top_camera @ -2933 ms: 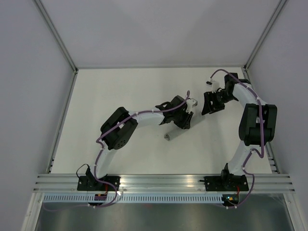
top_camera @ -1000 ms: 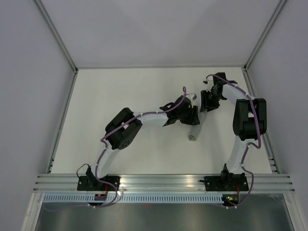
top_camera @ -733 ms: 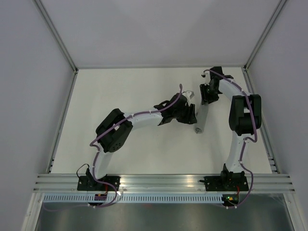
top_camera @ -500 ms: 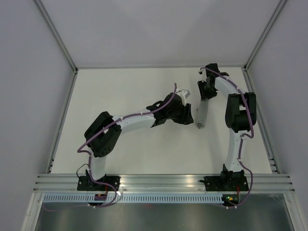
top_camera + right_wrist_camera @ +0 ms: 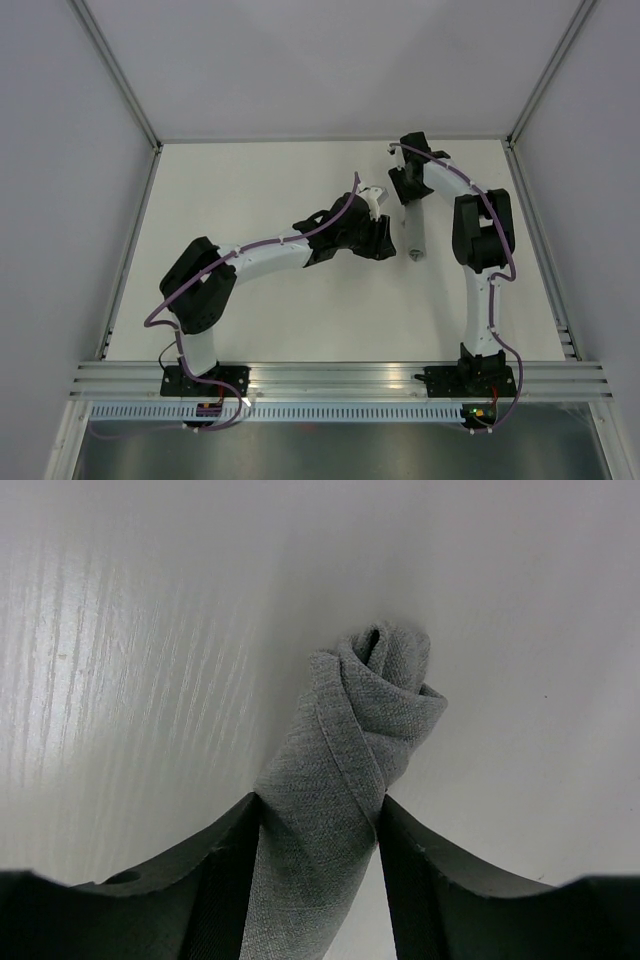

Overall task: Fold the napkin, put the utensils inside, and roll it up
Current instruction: Roll the napkin with the utensil

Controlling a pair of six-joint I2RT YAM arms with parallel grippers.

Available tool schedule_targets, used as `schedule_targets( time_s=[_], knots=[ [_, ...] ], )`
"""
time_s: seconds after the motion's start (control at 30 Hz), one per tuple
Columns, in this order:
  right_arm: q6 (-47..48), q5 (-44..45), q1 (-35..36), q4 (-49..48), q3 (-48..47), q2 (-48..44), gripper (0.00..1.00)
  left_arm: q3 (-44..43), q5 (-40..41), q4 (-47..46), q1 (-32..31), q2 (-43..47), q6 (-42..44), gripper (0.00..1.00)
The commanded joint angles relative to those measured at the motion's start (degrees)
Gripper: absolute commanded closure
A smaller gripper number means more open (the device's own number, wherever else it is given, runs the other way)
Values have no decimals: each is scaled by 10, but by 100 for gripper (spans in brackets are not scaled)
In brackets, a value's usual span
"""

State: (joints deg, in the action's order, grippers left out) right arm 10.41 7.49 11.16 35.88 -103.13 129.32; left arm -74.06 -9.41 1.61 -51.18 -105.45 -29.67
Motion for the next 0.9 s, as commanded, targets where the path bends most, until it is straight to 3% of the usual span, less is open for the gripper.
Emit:
schedule_targets(
  time_s=[0.0,0.57,0.87],
  knots=[
    [7,33,0,20,-15,11,43,-2,-1,9,3,24,28,46],
    [-14,-7,0,56,-40,-44,33,-19,-11,11,11,11,30,46],
    [-27,-72,-7,68,-37,-95,28,-25,-18,30,19,23,47,46]
  ],
)
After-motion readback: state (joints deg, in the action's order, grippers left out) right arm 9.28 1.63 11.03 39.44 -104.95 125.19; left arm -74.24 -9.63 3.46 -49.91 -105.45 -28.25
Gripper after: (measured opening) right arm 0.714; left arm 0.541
